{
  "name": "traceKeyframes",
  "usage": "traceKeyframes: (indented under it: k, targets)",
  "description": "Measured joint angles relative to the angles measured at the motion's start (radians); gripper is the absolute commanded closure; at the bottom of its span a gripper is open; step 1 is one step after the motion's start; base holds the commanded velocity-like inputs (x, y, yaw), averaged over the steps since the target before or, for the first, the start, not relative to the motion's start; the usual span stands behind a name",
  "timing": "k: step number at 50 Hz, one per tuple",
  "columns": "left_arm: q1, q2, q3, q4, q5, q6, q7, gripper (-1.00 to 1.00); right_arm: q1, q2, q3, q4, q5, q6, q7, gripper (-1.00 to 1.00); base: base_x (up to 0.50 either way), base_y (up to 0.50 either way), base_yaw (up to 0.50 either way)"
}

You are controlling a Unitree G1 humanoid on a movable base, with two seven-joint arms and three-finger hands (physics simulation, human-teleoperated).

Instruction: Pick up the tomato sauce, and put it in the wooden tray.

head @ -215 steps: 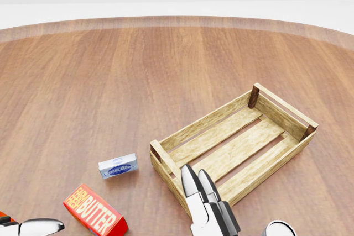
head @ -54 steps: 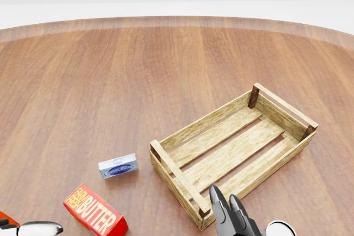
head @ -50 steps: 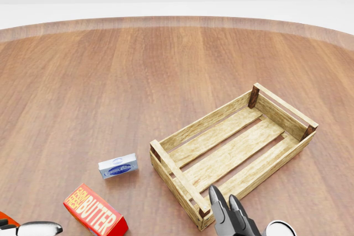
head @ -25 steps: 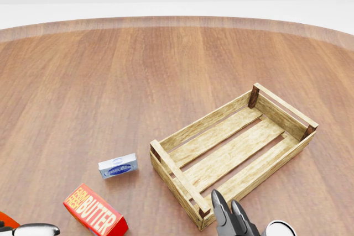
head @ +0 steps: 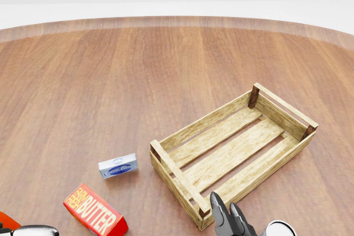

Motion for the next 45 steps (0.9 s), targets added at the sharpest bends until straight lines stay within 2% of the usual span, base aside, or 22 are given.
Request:
traceKeyframes:
  k: [45]
  targets:
    - [0.001, -0.003, 0.0, -0.005, 0.001, 0.0, -0.003, -0.99, -0.042, 0.065, -0.075, 0.096, 0.0, 0.0, 0.056, -1.0, 0.0, 0.0, 0.0]
